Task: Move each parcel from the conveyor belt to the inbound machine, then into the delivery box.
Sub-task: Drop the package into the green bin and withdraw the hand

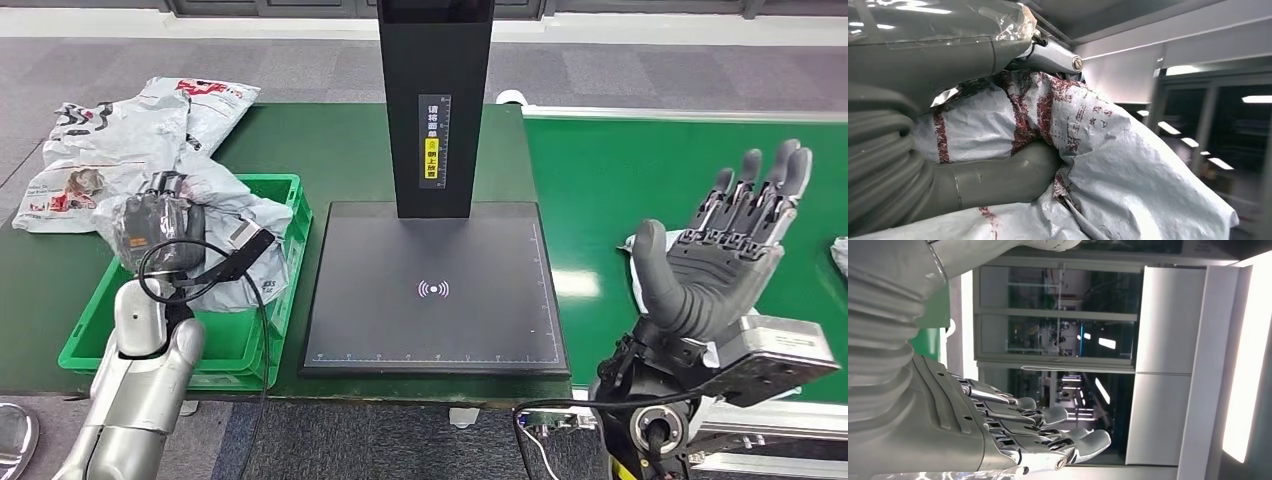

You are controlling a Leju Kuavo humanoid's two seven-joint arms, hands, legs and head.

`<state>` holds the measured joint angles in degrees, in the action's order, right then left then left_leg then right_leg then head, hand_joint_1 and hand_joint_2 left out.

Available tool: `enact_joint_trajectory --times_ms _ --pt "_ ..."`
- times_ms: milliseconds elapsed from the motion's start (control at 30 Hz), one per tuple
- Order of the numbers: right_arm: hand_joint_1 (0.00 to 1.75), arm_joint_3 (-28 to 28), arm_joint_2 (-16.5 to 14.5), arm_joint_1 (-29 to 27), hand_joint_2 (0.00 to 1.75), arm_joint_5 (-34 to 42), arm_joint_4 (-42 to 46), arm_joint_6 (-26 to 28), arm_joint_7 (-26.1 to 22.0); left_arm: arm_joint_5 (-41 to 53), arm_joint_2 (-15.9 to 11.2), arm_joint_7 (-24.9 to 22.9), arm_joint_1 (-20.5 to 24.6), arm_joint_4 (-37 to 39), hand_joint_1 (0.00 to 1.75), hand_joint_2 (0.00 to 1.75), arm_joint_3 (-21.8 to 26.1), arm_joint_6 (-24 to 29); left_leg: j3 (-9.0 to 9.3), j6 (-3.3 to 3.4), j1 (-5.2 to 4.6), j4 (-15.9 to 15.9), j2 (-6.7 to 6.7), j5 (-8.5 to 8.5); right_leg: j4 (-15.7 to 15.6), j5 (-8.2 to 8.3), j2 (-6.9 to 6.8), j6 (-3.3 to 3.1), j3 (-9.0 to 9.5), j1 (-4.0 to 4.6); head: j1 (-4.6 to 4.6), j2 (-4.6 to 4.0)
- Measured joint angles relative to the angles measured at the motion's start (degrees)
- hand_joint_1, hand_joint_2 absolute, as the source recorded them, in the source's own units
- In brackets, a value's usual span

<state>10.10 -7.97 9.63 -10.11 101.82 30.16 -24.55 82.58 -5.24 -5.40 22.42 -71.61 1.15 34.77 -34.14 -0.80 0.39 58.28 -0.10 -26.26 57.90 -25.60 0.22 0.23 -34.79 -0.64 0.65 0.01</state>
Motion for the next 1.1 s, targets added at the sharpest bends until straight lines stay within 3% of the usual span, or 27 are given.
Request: enact_joint_trajectory --times_ms 167,300,333,500,600,700,867,1100 --pt "0.0 -0.25 0.05 -0.43 1.75 -0.07 0.23 -0.49 0.11 3.07 -0.53 -1.56 -2.06 -0.68 1.75 1.75 3.44 -0.31 -0.03 0.0 0.0 0.0 0.01 -0.01 0.0 0.0 0.01 0.0 0.0 -0.01 0.01 0.0" --pt "0.0 -0.4 0.05 -0.48 1.75 -0.21 0.23 -0.81 0.33 6.09 -0.74 -3.49 -3.34 -0.98 0.07 1.75 5.88 -0.93 -0.02 -0.01 0.0 0.0 0.01 -0.01 0.0 0.0 0.01 0.0 -0.01 0.0 0.0 -0.01" --pt "0.0 -0.44 0.05 -0.49 1.75 -0.27 0.24 -0.87 0.37 6.53 -0.79 -3.84 -3.55 -1.01 0.0 1.75 6.33 -1.1 -0.02 -0.01 0.0 0.0 0.0 -0.01 0.0 0.0 0.0 0.0 -0.01 0.0 0.0 -0.01" --pt "0.0 -1.01 0.05 -0.69 1.75 -0.75 0.26 -1.16 0.85 7.27 -1.3 -6.29 -4.17 -1.16 0.0 1.75 6.94 -2.87 -0.01 -0.01 0.0 0.0 0.0 -0.01 0.0 0.0 0.0 0.0 -0.03 0.0 0.01 0.0" --pt "0.0 -1.44 0.05 -0.83 1.75 -1.31 0.25 -1.41 1.09 7.37 -1.8 -9.11 -4.19 -1.15 0.0 1.75 5.66 -4.36 0.0 -0.01 0.0 0.01 0.03 -0.01 -0.01 0.0 0.03 0.0 -0.05 0.0 0.01 0.01" --pt "0.0 -2.05 0.05 -1.13 1.75 -2.44 0.18 -1.48 1.66 7.27 -1.85 -8.93 -4.18 -1.14 0.0 1.75 3.69 -5.6 0.0 -0.01 -0.01 0.01 0.02 -0.01 -0.01 0.0 0.01 0.0 -0.05 -0.01 0.0 0.0" --pt "0.0 -3.7 0.05 -1.77 1.75 -4.24 -0.56 -1.59 3.01 -0.54 0.35 0.05 -3.96 -1.08 0.0 1.75 2.16 -7.83 -0.01 -0.01 -0.02 0.02 0.02 -0.01 -0.02 0.01 0.01 0.0 -0.05 -0.02 -0.01 0.01" --pt "0.0 -5.57 0.05 -2.67 1.75 -6.3 -1.84 -1.52 3.76 -13.49 3.63 8.11 -3.28 -1.45 0.0 1.75 0.38 -11.19 0.0 0.01 -0.02 0.03 0.01 -0.04 -0.02 0.01 0.01 0.0 -0.05 -0.02 0.0 0.0"
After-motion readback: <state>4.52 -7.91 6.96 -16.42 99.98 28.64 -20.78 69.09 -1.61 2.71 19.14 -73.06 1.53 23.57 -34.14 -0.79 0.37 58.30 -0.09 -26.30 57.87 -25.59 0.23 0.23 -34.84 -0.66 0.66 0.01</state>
